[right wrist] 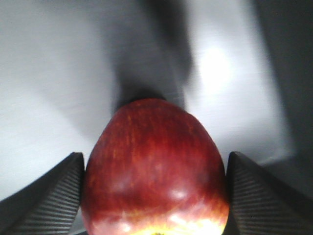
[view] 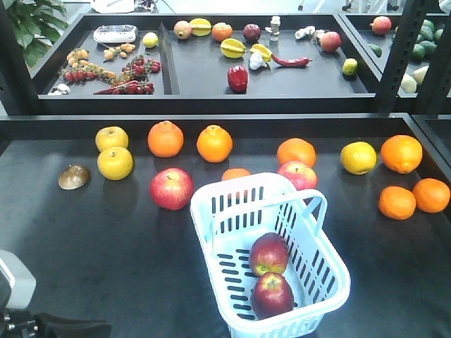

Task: Pick three apples into basket with both arms
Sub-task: 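Close the right gripper on the red apple and lift it, then carry the apple over the basket and lower it inside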

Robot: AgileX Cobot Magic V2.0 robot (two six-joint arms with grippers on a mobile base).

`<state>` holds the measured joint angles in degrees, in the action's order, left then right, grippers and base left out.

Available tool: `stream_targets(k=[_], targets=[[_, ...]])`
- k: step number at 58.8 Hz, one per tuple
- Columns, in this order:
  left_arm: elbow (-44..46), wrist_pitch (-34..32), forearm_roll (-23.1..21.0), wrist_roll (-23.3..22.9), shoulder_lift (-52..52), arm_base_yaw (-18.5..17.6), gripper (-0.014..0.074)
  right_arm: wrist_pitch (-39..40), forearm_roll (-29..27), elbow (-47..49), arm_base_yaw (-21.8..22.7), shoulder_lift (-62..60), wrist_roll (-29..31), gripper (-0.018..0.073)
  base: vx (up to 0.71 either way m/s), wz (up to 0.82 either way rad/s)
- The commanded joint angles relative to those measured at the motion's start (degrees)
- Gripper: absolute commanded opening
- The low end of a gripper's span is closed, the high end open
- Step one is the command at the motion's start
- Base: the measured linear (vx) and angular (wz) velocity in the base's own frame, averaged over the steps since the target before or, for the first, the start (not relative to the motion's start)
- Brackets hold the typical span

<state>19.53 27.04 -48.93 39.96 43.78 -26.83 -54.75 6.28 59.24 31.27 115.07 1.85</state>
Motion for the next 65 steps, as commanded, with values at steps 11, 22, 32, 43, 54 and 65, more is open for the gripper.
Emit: stream_targets(k=[11, 22, 32, 43, 54, 65], targets=[[1.3, -2.3, -1.7, -0.3, -0.1, -0.2, -0.0006, -1.4, -10.6, 1.1, 0.2, -11.1, 7.6, -0.0015, 0.00, 0.00], [1.3, -2.4, -1.7, -0.3, -0.1, -0.2, -0.0006, -1.5, -22.9, 1.1, 0.2, -19.7, 15.9, -0.0008, 0.00, 0.00], [1.3, -2.4, -1.7, -0.3, -0.1, -0.2, -0.0006, -3.0, -34.8, 1.1, -2.1, -28.5, 26.3, -0.0004, 0.00, 0.00], [1.3, -2.4, -1.7, -0.3, -0.1, -0.2, -0.0006, -3.2, -40.2, 0.9, -12.9, -36.8, 30.2, -0.0004, 0.00, 0.00], [1.3, -2.4, -1.7, -0.3, -0.1, -0.2, -0.0006, -1.4, -40.3, 0.9, -26.2, -42.1, 29.9, -0.0004, 0.00, 0.00], [1.3, -1.9, -1.7, -0.3, -0.1, -0.2, -0.0006, 0.5, -39.7, 0.9, -35.5, -41.6, 27.6, -0.0003, 0.00, 0.00]])
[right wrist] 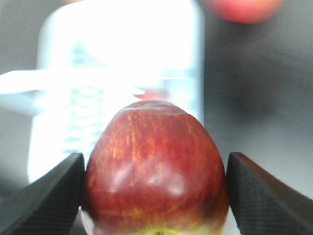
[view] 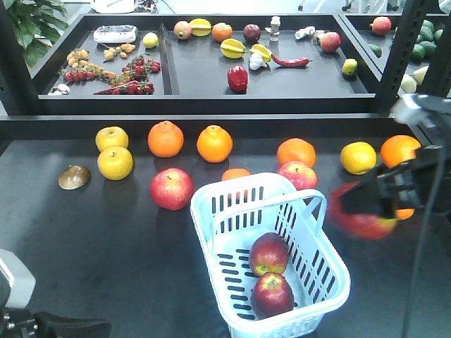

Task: Pick three apples into basket with both arms
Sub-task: 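Carry the apple over the basket and lower it inside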

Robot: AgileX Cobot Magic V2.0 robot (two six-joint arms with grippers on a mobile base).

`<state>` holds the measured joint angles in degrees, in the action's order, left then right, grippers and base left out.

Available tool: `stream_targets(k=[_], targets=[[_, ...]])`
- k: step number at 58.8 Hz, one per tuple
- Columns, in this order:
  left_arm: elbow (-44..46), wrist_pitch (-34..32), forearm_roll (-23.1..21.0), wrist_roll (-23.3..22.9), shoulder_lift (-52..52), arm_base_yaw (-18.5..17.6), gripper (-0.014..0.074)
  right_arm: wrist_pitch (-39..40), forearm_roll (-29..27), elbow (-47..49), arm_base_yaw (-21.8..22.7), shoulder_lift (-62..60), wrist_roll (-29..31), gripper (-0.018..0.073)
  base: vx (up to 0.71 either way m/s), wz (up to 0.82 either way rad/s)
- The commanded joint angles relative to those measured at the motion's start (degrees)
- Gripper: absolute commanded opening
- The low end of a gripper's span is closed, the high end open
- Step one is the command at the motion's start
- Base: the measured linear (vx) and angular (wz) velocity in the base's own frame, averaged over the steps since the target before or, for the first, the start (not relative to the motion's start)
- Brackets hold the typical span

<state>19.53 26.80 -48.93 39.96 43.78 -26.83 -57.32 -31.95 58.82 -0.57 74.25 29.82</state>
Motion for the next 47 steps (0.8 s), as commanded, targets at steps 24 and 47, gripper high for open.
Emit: stream_targets(k=[24, 47], targets=[[1.3, -1.9, -1.3, -0.3, -0.1, -0.2, -0.0006, 12.1, -1.8, 1.3, -15.9, 6.9, 2.6, 0.0231, 0.00, 0.00], [1.3, -1.6, -1.2, -0.3, -0.1, -0.2, -0.0006, 14.7, -2.8, 1.3, -15.9, 11.4, 2.6, 0.0627, 0.00, 0.00]])
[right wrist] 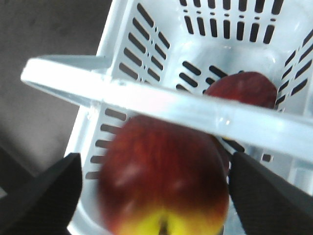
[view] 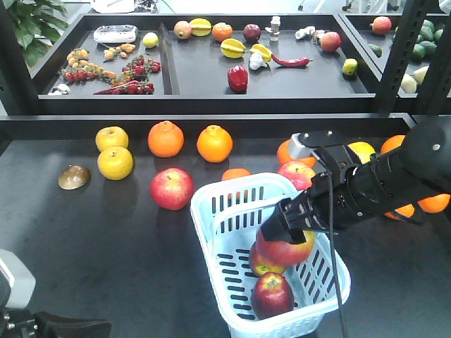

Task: Pick three apples into basket with both arms
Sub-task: 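Carry the apple over the basket and lower it inside, then open the right gripper and withdraw it from the basket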

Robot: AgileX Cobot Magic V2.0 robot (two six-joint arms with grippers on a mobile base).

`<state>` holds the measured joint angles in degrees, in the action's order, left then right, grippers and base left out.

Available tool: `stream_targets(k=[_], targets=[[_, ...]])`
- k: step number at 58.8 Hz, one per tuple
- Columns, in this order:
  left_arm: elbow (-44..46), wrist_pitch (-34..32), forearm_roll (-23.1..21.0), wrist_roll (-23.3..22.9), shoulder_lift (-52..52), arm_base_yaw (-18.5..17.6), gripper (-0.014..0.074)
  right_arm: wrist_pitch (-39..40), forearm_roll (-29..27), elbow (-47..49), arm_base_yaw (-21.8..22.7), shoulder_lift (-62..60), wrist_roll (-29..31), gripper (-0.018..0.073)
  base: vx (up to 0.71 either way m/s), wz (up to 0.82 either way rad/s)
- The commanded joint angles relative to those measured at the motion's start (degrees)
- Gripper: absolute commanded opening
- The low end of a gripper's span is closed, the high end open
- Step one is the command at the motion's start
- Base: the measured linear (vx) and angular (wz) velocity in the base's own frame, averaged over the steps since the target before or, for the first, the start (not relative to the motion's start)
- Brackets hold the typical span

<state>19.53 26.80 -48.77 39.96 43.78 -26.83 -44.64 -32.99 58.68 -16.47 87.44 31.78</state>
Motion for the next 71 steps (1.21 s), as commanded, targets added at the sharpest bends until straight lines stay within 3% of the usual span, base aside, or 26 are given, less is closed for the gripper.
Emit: stream_targets(k=[1, 8, 16, 21, 32, 45, 53, 63, 71], targets=[[1.3, -1.6, -1.4, -0.3, -0.1, -0.2, -0.0006, 2.0, -1.7, 1.5, 0.0, -1.8, 0.7, 0.0625, 0.00, 0.00], [1.3, -1.6, -1.4, -0.3, -0.1, -0.2, -0.0006, 1.9, -1.6, 1.5, 0.0, -1.9, 1.1, 0.0599, 0.00, 0.00], [1.3, -1.6, -1.4, -0.3, -0.1, -0.2, -0.0006, 0.6, -1.7, 1.5, 0.0, -3.1, 2.8, 0.0493, 0.00, 0.00], [1.3, -1.6, -1.4, -0.3, -0.1, -0.2, -0.0006, -1.2, -1.8, 1.5, 0.0, -5.1, 4.0, 0.0363, 0.00, 0.00], [1.3, -1.7, -1.4, -0.3, -0.1, -0.2, -0.0006, -6.5, -1.8, 1.5, 0.0, -12.5, 7.9, -0.0017, 0.00, 0.00], [1.3, -1.7, -1.4, -0.3, -0.1, -0.2, -0.0006, -11.3, -5.7, -0.3, 0.0, -22.5, 9.4, -0.0007, 0.00, 0.00], [1.3, -1.7, -1.4, -0.4, -0.1, -0.2, -0.0006, -4.3, -11.2, -10.9, 0.0, -30.7, 15.0, -0.0005, 0.00, 0.00], [1.3, -1.6, -1.4, -0.5, -0.1, -0.2, -0.0006, 9.6, -16.7, -29.5, 0.0, -40.1, 15.2, -0.0005, 0.00, 0.00], [1.3, -1.1, -1.5, -0.5, -0.1, -0.2, -0.0006, 9.8, -22.9, -38.8, 0.0, -45.7, 15.2, -0.0005, 0.00, 0.00]])
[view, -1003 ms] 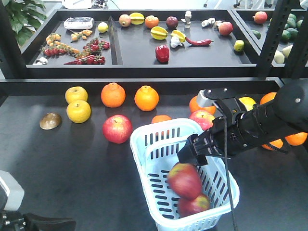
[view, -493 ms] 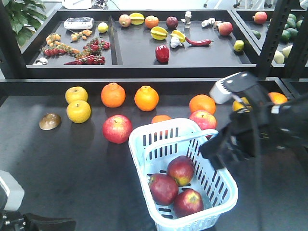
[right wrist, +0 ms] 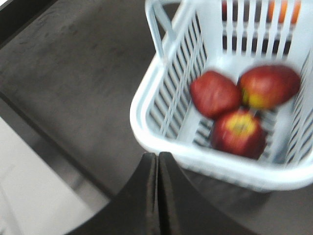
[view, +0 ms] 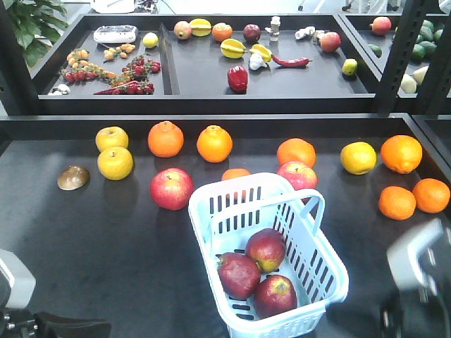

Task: Pick three apples into basket with both arms

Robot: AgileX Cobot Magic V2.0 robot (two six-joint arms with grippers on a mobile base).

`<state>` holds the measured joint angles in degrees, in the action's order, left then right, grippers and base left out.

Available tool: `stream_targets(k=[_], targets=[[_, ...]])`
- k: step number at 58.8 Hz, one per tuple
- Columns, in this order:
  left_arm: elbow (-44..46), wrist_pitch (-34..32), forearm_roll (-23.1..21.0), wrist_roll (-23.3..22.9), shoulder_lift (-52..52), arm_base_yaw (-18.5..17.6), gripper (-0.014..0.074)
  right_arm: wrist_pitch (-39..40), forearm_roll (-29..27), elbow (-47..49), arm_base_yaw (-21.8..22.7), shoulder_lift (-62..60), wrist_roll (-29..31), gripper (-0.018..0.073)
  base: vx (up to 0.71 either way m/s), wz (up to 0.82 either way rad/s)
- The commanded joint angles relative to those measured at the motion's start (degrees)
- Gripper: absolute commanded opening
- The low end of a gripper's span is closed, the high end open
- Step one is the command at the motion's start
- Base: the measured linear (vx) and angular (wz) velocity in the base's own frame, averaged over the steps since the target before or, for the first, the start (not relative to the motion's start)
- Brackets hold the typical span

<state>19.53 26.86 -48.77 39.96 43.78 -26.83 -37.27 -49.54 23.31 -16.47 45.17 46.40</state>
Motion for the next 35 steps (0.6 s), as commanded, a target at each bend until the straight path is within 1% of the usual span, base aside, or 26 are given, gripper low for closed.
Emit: stream_targets(k=[1, 5, 14, 35], targets=[[1.3, -1.0, -1.5, -0.5, -0.1, -0.2, -0.0006, 2.1, -6.8, -4.3, 0.0, -4.1, 0.6, -0.0005, 0.00, 0.00], [1.3, -0.5, -1.5, -0.5, -0.1, -0.2, -0.0006, 1.8, -7.9, -5.9, 0.0, -6.2, 0.8, -0.0005, 0.00, 0.00], [1.3, -0.1, -1.4, -0.5, -0.1, -0.2, -0.0006, 1.8, -8.1, -6.3, 0.0, -8.9, 0.7, -0.0005, 0.00, 0.00], [1.3, -0.2, -1.4, -0.5, -0.1, -0.2, -0.0006, 1.7, -7.9, -6.3, 0.0, -9.0, 0.7, -0.0005, 0.00, 0.00]])
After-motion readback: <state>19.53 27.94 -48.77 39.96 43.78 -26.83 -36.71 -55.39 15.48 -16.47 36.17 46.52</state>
